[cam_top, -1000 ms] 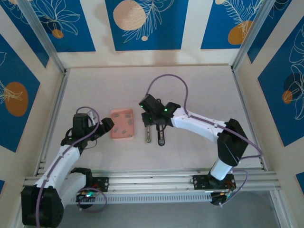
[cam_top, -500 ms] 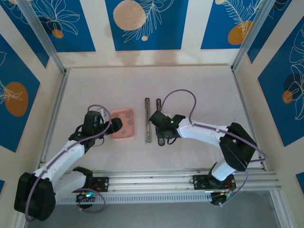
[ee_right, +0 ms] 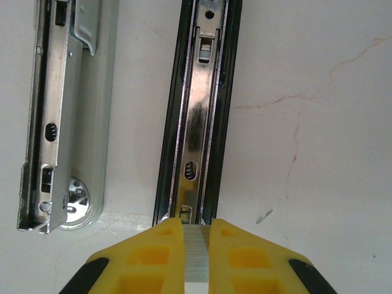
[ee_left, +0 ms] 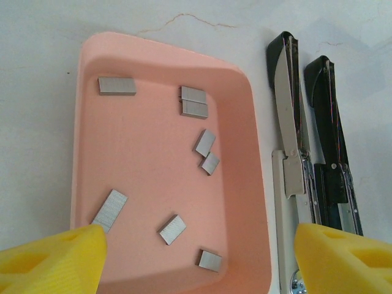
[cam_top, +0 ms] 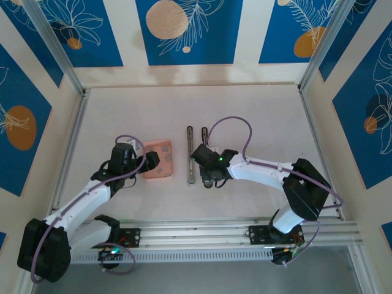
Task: Load the staples into the stapler
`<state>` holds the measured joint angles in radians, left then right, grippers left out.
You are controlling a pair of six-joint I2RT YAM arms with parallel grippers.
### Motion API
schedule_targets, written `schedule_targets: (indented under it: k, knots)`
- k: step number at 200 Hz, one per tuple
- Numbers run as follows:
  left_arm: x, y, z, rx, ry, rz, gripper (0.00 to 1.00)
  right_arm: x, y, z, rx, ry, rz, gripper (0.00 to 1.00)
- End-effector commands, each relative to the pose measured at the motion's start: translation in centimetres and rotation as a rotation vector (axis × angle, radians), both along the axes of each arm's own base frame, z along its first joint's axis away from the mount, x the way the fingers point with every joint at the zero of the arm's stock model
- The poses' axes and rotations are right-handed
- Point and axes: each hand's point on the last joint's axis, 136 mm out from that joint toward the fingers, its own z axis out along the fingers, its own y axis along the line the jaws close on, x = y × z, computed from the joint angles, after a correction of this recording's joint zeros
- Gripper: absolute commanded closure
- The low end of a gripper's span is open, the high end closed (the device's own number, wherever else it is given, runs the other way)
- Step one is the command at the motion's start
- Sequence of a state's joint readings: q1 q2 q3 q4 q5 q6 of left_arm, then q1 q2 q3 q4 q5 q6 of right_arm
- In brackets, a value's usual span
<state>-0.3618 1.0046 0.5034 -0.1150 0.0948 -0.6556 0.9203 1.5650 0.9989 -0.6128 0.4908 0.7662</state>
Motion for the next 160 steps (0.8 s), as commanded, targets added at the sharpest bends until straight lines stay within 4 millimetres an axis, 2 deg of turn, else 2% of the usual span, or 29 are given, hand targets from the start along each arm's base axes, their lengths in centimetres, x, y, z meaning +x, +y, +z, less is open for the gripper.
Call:
schedule_targets:
  k: [1, 160]
  knots:
    - [0.61, -0.33, 1.09, -0.006, -0.033, 0.004, 0.20, -0.18, -0.04, 0.16, 0.008, -0.012, -0.013, 0.88]
    - [0.87, -0.84, 0.56, -0.018, -0.025, -0.001, 0.20, -0.43, 0.62, -0.33, 0.011, 0.007, 0.001, 0.88]
